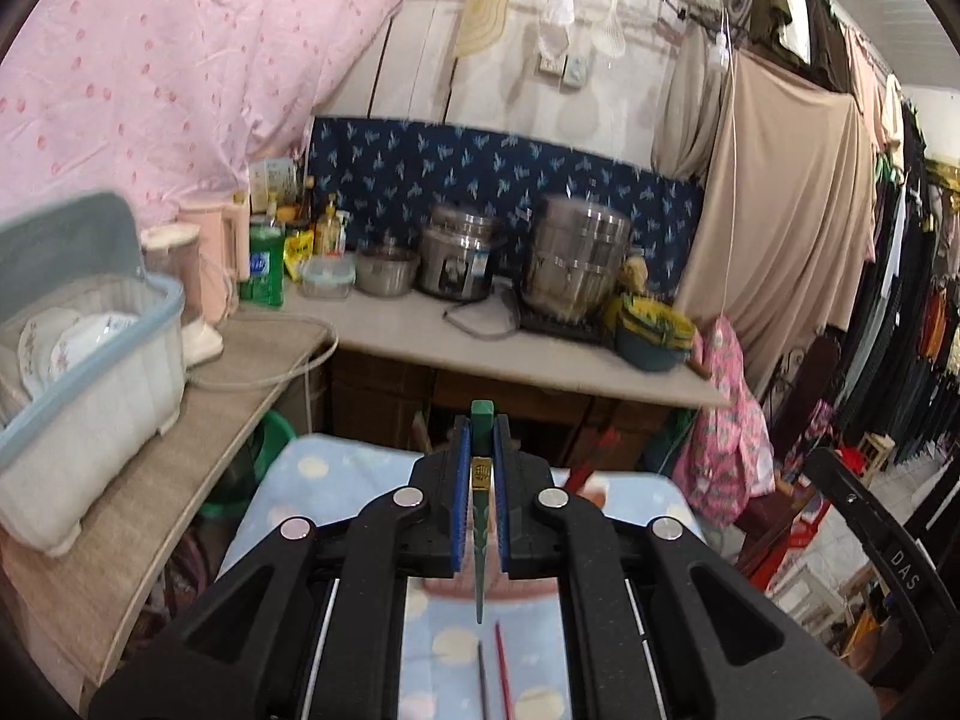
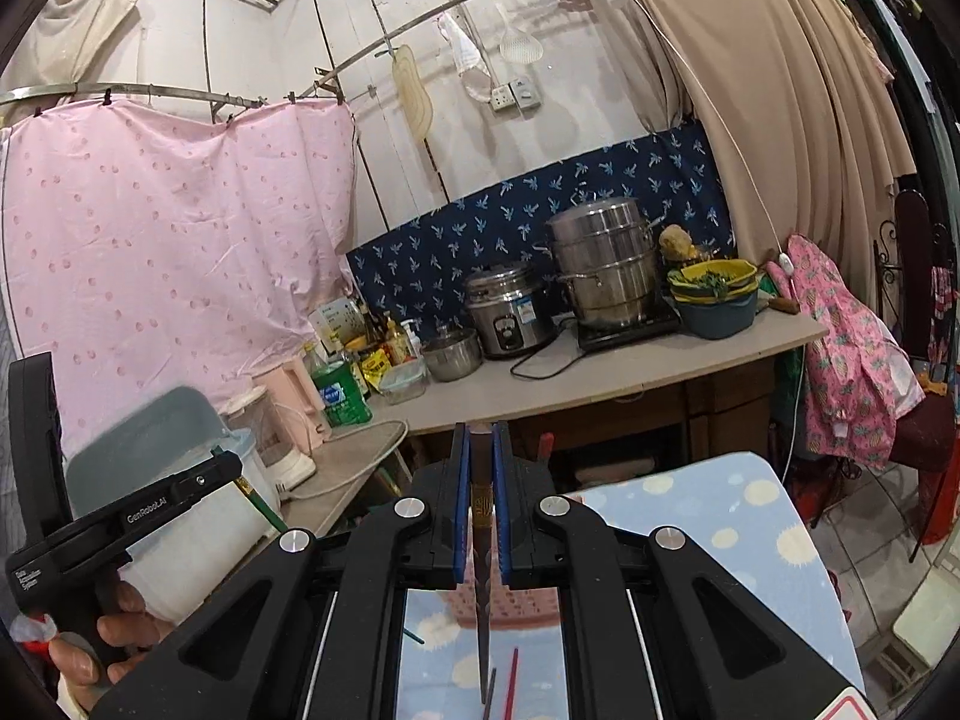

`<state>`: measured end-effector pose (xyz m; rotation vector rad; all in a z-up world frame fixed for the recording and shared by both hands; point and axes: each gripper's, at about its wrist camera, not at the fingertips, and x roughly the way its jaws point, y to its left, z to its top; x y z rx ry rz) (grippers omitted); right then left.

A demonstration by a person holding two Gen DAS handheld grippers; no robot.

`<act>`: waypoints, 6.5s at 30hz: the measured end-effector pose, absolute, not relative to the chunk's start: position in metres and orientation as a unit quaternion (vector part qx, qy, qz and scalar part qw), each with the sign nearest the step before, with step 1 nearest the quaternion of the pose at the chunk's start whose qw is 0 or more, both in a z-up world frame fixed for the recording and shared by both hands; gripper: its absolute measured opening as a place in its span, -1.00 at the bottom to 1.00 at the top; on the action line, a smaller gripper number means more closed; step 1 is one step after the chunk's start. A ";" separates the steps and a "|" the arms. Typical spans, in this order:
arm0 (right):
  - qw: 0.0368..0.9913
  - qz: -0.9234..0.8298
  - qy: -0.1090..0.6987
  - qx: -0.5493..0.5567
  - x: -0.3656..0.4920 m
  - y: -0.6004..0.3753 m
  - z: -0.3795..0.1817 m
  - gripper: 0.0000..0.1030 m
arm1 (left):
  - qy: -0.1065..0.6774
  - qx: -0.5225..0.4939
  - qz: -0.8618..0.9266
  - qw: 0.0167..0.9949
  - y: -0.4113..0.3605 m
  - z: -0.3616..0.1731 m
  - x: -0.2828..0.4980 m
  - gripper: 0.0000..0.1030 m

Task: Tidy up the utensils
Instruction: 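Lift both held chopsticks and carry them over the pink holder, then open both tools to drop the chopsticks into the pink holder, then move both open tools back toward the last two chopsticks, then grasp the red chopstick by its banded end with the right tool, then grasp the dark brown chopstick with the left tool while the right tool holds the red one, then lift both held chopsticks and carry them over the pink holder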

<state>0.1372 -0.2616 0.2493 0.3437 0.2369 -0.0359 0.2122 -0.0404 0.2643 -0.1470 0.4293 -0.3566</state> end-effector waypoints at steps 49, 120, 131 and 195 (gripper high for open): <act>0.972 -0.019 0.163 0.170 0.205 -0.276 0.190 -0.54 | 0.237 -0.076 -0.146 0.957 -0.049 0.205 0.264 0.02; 0.900 -0.017 0.424 0.102 0.068 -0.147 -0.033 -0.86 | 0.414 0.014 -0.123 0.902 0.003 0.004 0.089 0.03; 0.901 -0.043 0.416 0.115 0.038 -0.171 -0.033 -0.87 | 0.424 0.020 -0.136 0.895 -0.010 -0.003 0.081 0.23; 0.914 -0.042 0.377 0.143 -0.015 -0.189 -0.002 -0.86 | 0.427 0.029 -0.196 0.882 -0.034 0.007 0.046 -0.86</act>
